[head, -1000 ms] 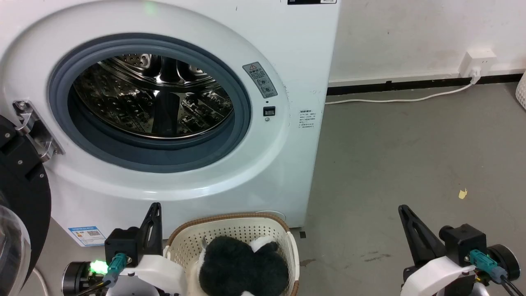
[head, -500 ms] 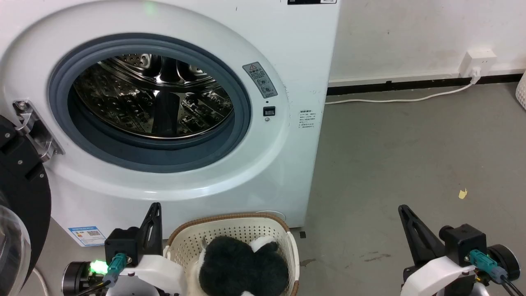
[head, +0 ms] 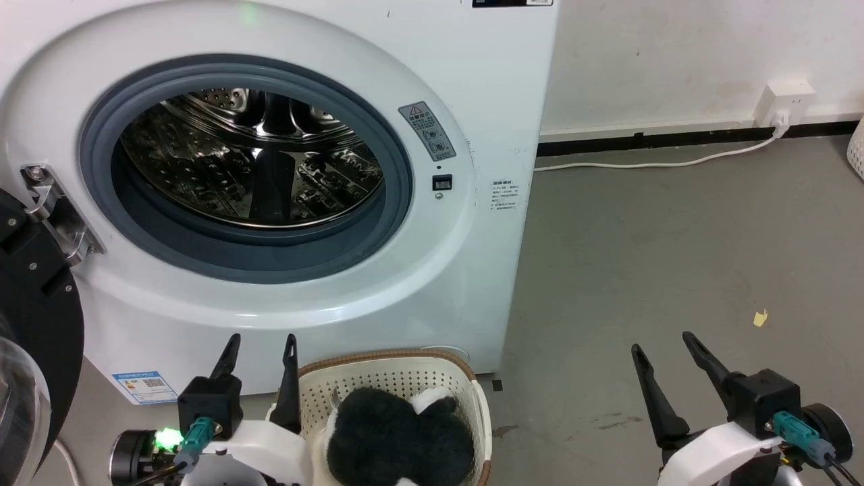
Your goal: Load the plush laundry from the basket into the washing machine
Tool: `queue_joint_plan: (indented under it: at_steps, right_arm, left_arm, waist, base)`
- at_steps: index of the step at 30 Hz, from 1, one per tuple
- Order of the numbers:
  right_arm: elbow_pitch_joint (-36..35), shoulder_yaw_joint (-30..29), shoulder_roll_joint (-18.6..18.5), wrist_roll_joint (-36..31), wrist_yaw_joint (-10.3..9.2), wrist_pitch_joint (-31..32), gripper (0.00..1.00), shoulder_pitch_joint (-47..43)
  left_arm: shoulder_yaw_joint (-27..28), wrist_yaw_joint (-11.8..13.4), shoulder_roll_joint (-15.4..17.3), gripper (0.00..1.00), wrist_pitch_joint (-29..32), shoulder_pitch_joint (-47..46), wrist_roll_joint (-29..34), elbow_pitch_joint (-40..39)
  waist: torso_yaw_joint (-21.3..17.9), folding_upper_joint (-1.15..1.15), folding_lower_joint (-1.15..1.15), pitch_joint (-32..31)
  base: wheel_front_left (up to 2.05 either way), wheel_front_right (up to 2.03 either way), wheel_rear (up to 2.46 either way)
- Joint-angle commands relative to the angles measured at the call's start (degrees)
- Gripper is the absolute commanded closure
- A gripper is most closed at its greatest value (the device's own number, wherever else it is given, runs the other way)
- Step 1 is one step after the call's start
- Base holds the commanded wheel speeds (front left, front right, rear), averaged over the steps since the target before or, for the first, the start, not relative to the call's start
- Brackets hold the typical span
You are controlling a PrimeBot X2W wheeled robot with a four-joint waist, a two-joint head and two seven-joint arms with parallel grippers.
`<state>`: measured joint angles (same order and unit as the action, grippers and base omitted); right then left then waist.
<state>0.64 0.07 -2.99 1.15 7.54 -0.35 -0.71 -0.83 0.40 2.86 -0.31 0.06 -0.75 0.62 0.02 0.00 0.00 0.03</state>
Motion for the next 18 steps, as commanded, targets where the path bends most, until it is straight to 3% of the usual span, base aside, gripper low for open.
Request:
queue_joint_plan:
  at_steps: [1,18]
  right_arm:
    - [0.36,-0.19,0.01,0.91,0.00,-0.66,0.00,-0.33]
    - [1.77,-0.61,0.02,4.54,-0.01,-2.58,0.00,0.00]
  left_arm:
    - [-0.42,0.42,0.00,0.00,-0.67,-0.10,-0.78,0.50]
    - [-3.03,1.32,0.00,0.00,-2.26,-2.77,-4.60,5.31]
  waist:
    - [0.01,0.00,0.00,0.03]
    - [-0.26,0.00,0.00,1.77]
  base:
    - [0.00,0.00,0.00]
    - [0.00,0.00,0.00]
